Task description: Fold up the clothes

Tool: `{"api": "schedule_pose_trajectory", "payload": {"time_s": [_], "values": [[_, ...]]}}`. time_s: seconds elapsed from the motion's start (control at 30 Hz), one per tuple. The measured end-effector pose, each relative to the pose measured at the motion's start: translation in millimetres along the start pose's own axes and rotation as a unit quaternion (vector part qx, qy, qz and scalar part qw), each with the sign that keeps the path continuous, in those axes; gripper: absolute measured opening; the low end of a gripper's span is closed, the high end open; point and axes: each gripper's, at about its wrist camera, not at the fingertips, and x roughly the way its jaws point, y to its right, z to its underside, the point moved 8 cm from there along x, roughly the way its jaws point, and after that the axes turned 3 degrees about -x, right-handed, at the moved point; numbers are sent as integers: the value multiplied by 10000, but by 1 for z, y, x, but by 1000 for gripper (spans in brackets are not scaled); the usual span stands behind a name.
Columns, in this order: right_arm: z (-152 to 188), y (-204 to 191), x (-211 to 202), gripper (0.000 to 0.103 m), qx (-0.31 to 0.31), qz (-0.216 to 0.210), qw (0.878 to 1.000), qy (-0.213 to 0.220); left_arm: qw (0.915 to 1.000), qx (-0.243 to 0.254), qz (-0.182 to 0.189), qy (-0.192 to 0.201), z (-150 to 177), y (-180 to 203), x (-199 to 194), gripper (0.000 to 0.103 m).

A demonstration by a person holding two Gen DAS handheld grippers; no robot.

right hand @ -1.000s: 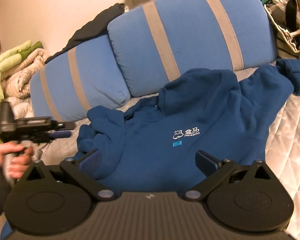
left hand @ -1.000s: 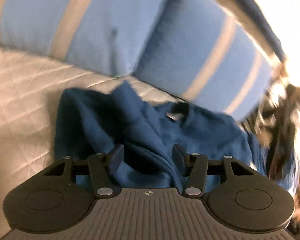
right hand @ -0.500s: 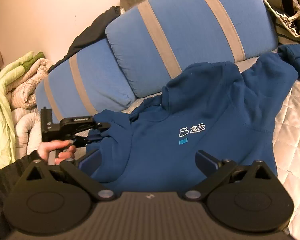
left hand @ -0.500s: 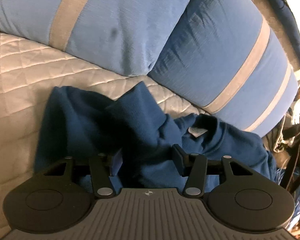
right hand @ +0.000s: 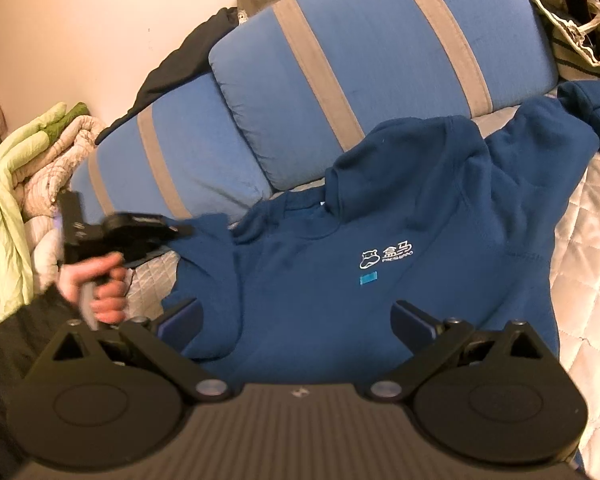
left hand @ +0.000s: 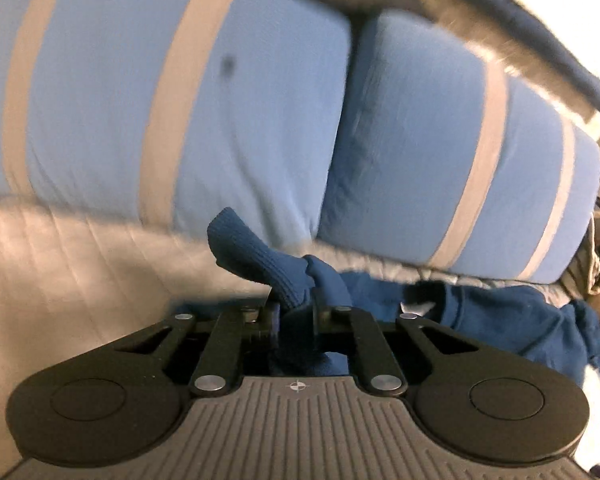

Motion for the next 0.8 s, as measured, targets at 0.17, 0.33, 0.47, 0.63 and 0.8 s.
{"api": "schedule_pose_trajectory", "payload": {"time_s": [0.17, 0.33, 0.47, 0.63, 0.8], "values": [[1, -1, -1, 103, -7, 4, 10000, -1, 9957, 587, -549, 459, -21, -29, -57, 14], [1, -1, -1, 103, -55, 6, 10000, -24, 9884, 425, -1342, 569, -20, -95, -103, 14], [1, -2, -3, 103, -41, 1, 10000, -12, 9822, 135, -1799, 518, 1, -151, -140, 14], [2, -4, -2, 103, -80, -14, 10000, -45, 9668, -406, -2483, 446, 37, -219, -191, 14], [2, -6, -2, 103, -118, -56, 9999, -59, 9276, -1168, -3541, 237, 88, -290, -229, 14]]}}
